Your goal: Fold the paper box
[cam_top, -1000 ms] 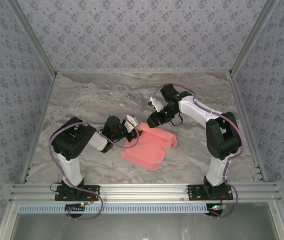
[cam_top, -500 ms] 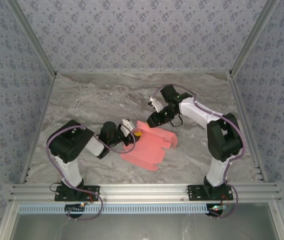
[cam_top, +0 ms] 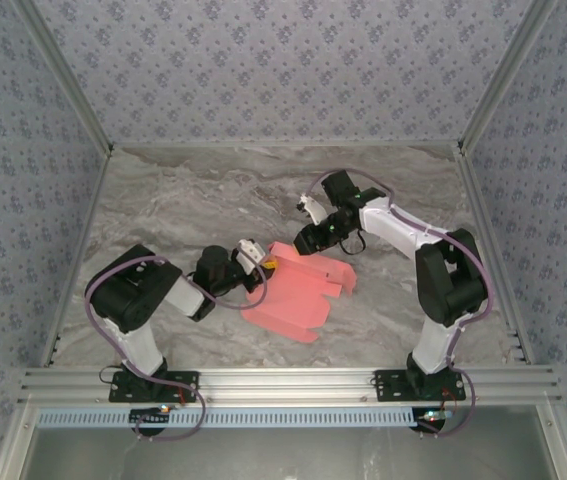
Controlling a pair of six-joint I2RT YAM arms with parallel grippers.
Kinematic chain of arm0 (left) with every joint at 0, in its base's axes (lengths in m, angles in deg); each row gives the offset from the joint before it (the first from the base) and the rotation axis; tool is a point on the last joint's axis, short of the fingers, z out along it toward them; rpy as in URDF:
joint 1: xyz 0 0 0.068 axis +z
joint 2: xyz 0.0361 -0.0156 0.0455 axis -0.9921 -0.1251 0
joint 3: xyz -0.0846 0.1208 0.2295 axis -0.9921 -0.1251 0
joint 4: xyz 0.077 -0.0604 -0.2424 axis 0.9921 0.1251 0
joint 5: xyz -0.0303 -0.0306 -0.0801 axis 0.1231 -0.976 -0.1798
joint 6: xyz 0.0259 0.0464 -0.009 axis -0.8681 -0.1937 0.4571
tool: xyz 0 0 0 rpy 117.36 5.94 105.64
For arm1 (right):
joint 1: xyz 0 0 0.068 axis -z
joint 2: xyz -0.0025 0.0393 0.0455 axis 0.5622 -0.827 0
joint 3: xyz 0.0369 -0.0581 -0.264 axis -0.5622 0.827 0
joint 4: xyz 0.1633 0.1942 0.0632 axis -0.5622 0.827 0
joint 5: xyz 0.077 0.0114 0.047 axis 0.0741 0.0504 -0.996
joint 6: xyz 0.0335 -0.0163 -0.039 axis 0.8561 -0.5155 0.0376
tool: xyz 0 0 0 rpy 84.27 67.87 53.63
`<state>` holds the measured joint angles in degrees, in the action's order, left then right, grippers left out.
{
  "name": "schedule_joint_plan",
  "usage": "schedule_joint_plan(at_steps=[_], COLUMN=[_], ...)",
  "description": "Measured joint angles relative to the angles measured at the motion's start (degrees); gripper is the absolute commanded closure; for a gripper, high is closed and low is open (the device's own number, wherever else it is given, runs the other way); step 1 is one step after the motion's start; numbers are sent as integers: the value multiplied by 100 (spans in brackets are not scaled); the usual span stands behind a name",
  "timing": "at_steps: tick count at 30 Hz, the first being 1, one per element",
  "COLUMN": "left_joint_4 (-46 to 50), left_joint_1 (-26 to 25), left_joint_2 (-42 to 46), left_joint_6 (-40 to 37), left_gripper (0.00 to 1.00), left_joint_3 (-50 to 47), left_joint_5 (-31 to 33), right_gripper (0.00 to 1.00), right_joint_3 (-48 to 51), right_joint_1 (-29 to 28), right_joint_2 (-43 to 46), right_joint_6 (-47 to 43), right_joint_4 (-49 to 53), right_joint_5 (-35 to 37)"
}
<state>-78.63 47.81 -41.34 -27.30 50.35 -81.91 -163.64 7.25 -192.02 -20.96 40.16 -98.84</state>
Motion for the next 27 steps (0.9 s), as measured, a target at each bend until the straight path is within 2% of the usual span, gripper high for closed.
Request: schedule_joint_plan(at_steps=[10, 17, 27], left_joint_4=[-162, -420, -407], left_joint_1=[-367, -431, -363], left_joint_2=[-195, -190, 229], left_joint_6=[138, 203, 212], left_gripper=[59, 47, 40], left_joint_3=[140, 66, -367], left_joint_5=[616, 702, 675], right_gripper=[61, 63, 63], right_joint_3=[245, 304, 348], right_joint_1=[-9, -57, -85], right_joint_2=[175, 240, 273], right_joint_6=[254, 385, 426], right_joint_4=[-175, -323, -470], right_joint_5=[17, 184, 282])
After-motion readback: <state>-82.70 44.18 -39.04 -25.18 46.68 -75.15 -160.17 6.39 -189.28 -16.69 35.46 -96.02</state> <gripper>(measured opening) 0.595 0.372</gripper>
